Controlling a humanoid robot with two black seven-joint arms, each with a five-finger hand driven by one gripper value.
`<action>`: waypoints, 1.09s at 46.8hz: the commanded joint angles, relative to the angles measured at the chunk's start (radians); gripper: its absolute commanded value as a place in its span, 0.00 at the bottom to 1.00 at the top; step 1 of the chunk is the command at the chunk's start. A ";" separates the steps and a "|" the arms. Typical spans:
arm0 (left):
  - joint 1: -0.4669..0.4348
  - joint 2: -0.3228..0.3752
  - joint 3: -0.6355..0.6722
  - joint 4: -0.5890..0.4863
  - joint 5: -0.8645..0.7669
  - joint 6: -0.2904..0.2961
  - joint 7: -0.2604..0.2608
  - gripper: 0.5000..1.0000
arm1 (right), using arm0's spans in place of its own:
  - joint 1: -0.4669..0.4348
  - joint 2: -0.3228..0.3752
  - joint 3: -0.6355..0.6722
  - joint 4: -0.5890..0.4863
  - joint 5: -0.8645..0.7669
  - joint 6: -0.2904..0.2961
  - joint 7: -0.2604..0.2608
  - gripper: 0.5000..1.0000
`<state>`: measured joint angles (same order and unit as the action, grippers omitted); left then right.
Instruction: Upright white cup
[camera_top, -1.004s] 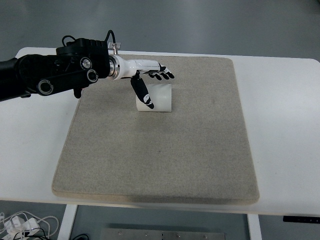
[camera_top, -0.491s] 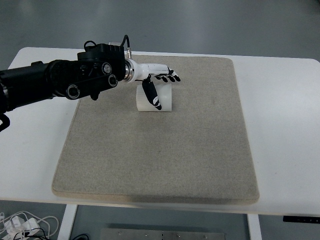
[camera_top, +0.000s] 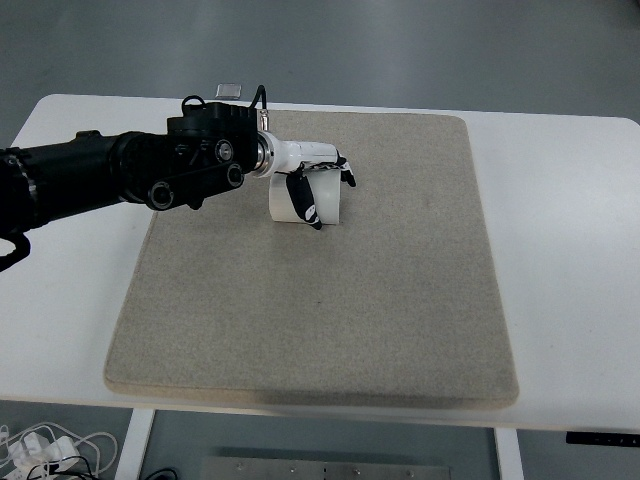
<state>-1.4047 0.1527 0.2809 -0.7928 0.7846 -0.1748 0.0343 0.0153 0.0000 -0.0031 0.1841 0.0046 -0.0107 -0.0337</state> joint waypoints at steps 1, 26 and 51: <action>-0.003 -0.001 0.001 0.012 0.001 -0.002 -0.004 0.00 | 0.000 0.000 0.000 0.000 0.000 0.000 0.000 0.90; 0.050 0.024 -0.310 0.148 -0.034 -0.087 -0.050 0.00 | 0.000 0.000 0.000 0.000 0.000 0.000 0.001 0.90; 0.292 0.022 -0.669 0.191 -0.177 -0.121 -0.292 0.00 | 0.000 0.000 0.000 0.000 0.000 0.000 0.001 0.90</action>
<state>-1.1380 0.1764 -0.3527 -0.6011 0.6131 -0.2959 -0.2132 0.0153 0.0000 -0.0031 0.1841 0.0045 -0.0107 -0.0332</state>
